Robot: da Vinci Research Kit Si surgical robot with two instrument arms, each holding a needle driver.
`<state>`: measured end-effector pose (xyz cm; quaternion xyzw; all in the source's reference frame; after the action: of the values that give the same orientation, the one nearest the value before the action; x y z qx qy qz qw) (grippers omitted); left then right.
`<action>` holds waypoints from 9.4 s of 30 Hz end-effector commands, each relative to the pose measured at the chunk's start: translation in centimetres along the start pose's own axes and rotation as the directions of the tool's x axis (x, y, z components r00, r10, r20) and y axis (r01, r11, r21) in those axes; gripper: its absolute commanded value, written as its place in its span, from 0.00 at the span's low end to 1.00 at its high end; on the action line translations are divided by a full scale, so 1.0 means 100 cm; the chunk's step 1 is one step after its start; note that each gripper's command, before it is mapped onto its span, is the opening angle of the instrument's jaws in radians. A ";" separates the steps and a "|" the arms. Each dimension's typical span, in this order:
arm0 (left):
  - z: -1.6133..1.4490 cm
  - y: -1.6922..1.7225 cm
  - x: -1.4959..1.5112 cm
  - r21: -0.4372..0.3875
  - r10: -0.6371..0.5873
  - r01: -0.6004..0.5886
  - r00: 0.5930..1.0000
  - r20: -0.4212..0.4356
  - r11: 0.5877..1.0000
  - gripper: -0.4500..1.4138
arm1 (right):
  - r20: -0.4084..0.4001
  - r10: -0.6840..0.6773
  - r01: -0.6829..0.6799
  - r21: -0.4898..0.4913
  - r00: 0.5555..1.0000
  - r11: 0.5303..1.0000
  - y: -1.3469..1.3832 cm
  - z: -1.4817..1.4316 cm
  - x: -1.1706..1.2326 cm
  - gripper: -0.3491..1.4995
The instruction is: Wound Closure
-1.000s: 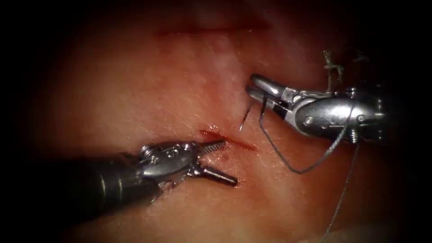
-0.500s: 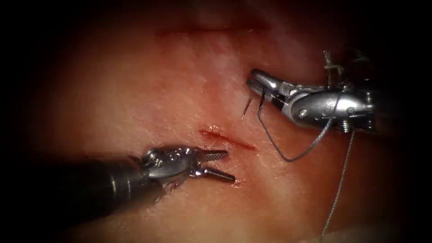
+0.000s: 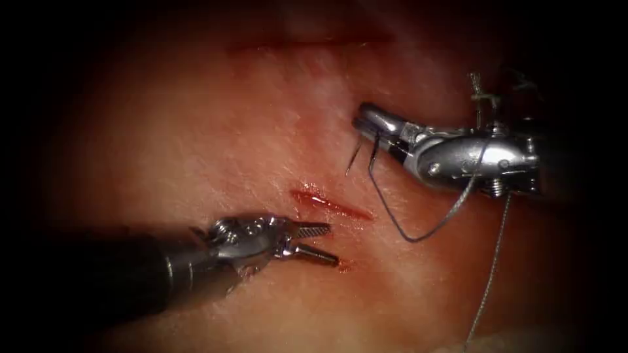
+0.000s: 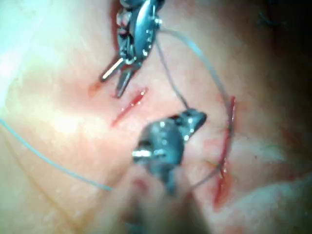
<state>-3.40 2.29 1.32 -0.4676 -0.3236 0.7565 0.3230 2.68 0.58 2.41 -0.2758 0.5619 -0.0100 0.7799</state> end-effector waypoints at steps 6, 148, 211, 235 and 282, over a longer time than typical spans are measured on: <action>0.0006 -0.0001 -0.0001 -0.005 0.001 -0.001 1.000 0.003 1.000 0.46 | -0.009 -0.036 0.036 0.000 0.999 0.999 -0.0013 0.0014 -0.0005 0.00; 0.0001 -0.0021 -0.0016 0.053 -0.028 0.027 1.000 0.014 0.998 0.30 | 0.426 0.843 -0.941 0.224 0.328 0.254 -0.0076 0.0021 -0.0029 0.00; -0.0001 -0.0016 -0.0016 0.052 0.012 -0.013 1.000 0.017 0.999 0.27 | 0.439 0.749 -0.869 0.252 0.495 0.426 -0.0057 0.0026 -0.0044 0.00; -0.0004 0.0008 0.0000 -0.097 0.405 -0.397 0.912 0.071 0.912 0.41 | 0.363 0.739 -0.822 0.203 0.567 0.532 0.0017 -0.0018 -0.0092 0.83; 0.0011 0.0050 0.0040 -0.102 0.096 -0.103 0.993 -0.073 0.989 0.00 | 0.355 0.766 -0.844 0.203 0.536 0.497 -0.0014 -0.0021 -0.0091 0.66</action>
<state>-3.69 2.30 0.64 -0.5245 -0.3336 0.7338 0.2742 2.13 0.69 3.17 0.1665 0.5238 0.2882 0.7841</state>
